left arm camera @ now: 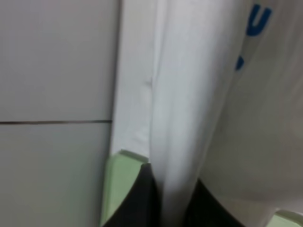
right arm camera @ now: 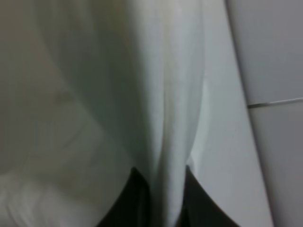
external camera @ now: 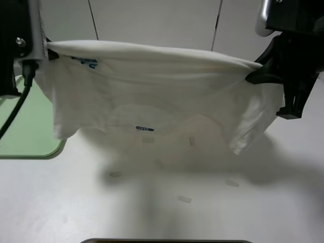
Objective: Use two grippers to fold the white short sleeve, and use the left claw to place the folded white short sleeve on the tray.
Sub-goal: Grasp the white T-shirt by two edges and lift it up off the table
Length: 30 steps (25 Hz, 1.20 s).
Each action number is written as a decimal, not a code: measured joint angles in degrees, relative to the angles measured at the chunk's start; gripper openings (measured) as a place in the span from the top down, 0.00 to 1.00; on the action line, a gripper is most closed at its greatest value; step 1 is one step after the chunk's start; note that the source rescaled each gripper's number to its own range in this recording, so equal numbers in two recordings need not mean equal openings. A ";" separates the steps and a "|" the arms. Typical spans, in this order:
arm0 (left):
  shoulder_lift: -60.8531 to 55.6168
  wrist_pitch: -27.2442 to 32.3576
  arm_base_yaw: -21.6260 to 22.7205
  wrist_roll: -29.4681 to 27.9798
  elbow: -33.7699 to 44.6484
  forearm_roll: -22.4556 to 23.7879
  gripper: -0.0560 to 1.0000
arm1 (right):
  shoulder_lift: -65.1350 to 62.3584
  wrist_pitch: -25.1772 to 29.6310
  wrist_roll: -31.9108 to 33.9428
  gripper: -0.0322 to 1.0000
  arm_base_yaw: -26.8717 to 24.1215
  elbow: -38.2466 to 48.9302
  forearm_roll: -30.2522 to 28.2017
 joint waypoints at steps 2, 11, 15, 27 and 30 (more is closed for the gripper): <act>-0.48 0.04 0.00 0.00 -1.60 0.00 0.94 | -1.97 -0.06 0.00 0.90 0.00 0.00 0.00; -0.82 0.84 0.00 0.00 -11.94 -0.43 0.94 | -12.00 -5.73 0.00 0.90 0.00 -0.14 -3.44; -0.82 1.05 0.00 0.05 -16.14 -0.56 0.94 | -14.16 -7.28 1.36 0.90 0.06 -3.96 -4.63; -0.86 1.74 -0.15 0.05 -26.62 -1.21 0.94 | -14.35 -1.84 3.31 0.90 0.17 -18.45 -5.89; -1.15 2.66 -0.35 0.05 -28.41 -1.62 0.94 | -14.35 2.30 3.45 0.90 0.17 -21.70 -5.61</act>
